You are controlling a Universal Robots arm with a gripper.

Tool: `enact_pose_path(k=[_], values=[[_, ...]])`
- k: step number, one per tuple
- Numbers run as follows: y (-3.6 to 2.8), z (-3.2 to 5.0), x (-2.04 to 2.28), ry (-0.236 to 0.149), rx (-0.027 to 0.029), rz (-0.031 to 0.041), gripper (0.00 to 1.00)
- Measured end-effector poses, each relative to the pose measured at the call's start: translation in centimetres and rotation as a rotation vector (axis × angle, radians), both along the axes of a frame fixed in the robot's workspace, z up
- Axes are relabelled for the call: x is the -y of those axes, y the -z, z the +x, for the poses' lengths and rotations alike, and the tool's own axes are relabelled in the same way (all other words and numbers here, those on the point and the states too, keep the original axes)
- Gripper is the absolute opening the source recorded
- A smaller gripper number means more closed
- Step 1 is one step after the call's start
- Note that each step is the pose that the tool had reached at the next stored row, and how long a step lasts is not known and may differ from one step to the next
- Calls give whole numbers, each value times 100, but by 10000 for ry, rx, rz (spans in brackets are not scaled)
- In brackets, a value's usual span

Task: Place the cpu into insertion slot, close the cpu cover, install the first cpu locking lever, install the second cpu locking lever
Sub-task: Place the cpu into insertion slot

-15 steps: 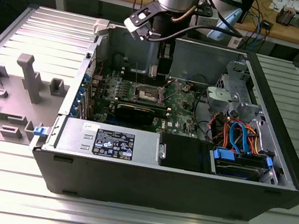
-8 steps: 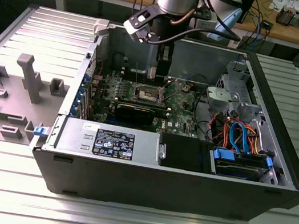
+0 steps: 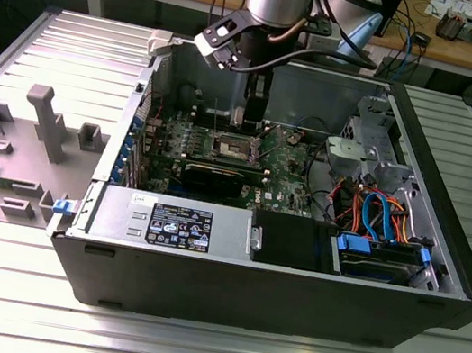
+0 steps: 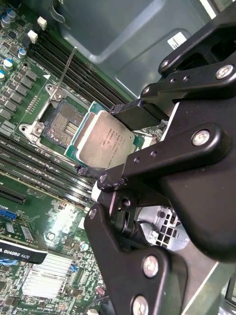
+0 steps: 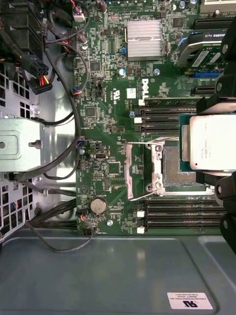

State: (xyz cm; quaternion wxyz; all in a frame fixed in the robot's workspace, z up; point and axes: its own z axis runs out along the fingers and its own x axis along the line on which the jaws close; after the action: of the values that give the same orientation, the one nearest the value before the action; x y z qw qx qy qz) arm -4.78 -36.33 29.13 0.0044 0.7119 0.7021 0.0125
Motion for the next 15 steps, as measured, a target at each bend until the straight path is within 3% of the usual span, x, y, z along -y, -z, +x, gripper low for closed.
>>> enact_pose_path(k=[1,3,4,8,15], values=[[1,-1,0,-2,33,-1,54],[1,-1,0,-4,38,1,54],[8,-2,0,0,93,1,54],[45,-2,-15,-2,197,-4,54],[62,-2,-24,-2,214,-4,54]])
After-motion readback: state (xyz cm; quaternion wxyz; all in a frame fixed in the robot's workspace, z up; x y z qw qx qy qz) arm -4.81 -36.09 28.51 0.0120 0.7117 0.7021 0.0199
